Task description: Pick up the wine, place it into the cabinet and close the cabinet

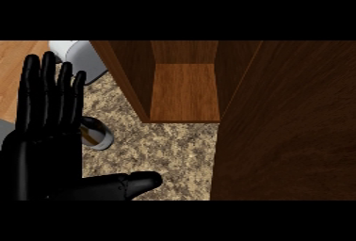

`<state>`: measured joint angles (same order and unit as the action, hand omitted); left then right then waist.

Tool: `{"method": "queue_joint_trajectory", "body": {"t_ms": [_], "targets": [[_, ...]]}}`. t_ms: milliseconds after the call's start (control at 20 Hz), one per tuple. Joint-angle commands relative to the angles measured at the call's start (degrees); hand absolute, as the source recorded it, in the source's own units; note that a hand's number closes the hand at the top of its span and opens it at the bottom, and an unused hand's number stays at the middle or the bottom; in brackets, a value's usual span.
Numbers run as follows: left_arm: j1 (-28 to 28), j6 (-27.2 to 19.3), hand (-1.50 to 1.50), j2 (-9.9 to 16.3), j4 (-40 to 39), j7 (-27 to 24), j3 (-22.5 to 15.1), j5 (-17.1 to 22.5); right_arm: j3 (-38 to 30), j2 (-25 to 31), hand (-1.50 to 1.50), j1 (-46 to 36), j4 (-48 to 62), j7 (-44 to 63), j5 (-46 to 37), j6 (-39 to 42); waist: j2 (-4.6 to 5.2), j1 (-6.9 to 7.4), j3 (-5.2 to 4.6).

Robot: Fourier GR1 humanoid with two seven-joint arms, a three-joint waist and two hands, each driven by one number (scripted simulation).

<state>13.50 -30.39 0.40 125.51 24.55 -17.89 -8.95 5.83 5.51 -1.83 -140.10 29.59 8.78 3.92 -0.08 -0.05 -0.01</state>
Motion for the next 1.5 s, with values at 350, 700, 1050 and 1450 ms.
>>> {"method": "queue_joint_trajectory", "body": {"t_ms": [350,700,1050,1450], "targets": [[-6.59,2.08,-1.50,3.15,-1.87,-6.76,10.04,5.21,-0.31,-0.12,-1.50,-2.11,-8.12,7.53,2.04,-2.27,0.00,-0.05,-0.04],[-13.66,5.39,-1.50,3.65,-6.03,-17.00,17.13,11.21,3.61,-3.02,-1.50,-2.25,-3.93,3.06,-2.98,-2.77,0.06,0.12,-0.06],[-12.92,10.15,-1.50,6.18,-12.34,-18.56,25.56,17.80,0.60,-0.86,-1.50,2.46,-5.73,1.71,1.63,0.65,0.05,-0.11,0.00],[-15.75,15.95,-1.50,5.20,-25.06,-28.24,28.84,21.43,-2.49,-0.98,-1.50,-2.53,-4.90,4.19,2.58,-0.78,0.08,-0.08,-0.01]]}}
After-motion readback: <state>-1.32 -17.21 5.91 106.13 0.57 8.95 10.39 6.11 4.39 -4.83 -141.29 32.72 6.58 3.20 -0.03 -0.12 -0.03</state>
